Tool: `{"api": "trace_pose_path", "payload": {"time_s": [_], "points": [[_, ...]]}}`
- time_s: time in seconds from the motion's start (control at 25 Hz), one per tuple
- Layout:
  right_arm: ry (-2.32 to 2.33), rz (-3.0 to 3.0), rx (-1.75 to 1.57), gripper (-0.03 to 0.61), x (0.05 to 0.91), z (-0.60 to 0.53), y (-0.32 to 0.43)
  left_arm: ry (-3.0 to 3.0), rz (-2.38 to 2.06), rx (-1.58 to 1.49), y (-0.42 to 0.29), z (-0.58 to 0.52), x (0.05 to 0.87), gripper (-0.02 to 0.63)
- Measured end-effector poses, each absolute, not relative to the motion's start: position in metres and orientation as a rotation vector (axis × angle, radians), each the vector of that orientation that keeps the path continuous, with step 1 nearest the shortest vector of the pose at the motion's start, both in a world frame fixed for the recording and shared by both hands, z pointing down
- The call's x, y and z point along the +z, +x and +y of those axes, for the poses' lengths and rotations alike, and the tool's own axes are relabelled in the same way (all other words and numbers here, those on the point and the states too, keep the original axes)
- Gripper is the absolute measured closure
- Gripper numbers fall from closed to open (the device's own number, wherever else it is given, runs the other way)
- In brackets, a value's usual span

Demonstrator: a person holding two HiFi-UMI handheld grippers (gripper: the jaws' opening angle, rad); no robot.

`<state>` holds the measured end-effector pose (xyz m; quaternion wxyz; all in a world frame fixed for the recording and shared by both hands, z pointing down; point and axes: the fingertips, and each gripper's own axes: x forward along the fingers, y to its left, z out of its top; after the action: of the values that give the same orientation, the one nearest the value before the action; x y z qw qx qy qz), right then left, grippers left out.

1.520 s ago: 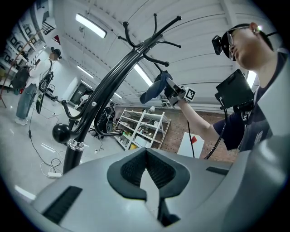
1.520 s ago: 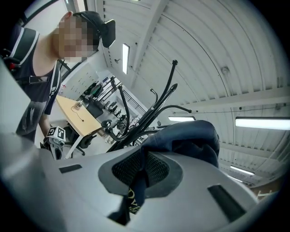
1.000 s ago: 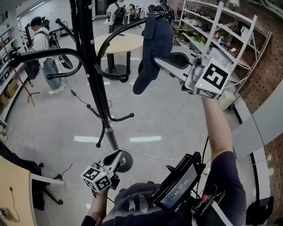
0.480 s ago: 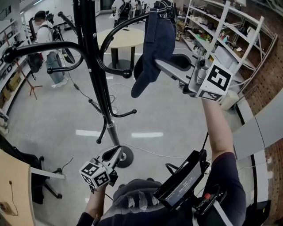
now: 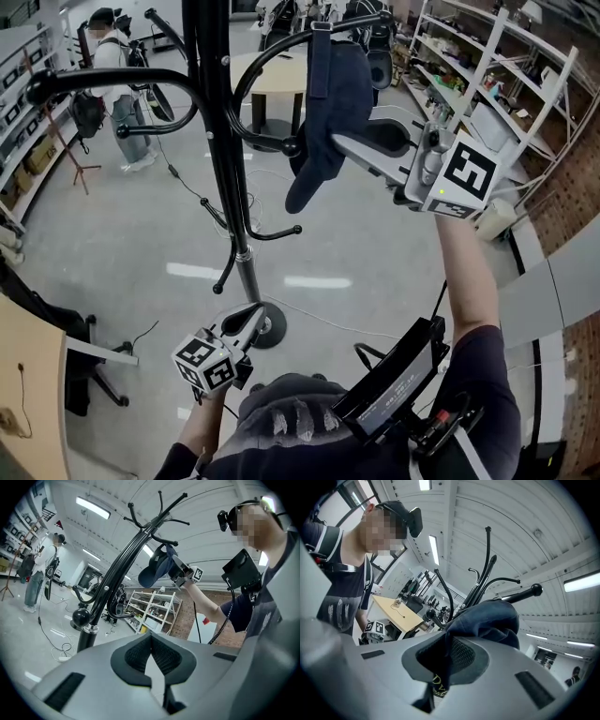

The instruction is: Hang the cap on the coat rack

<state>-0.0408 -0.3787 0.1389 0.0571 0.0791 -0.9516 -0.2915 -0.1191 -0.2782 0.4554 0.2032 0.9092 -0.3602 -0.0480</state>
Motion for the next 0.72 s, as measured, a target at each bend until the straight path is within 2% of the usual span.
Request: {"api": "trace_pose_path", "payload": {"time_s": [0.72], "points": [[0.15, -2.864, -0.875, 0.565, 0.156, -0.367, -0.063, 2.554, -1.005, -0.14, -0.12, -0.275, 0.451, 0.607]]}}
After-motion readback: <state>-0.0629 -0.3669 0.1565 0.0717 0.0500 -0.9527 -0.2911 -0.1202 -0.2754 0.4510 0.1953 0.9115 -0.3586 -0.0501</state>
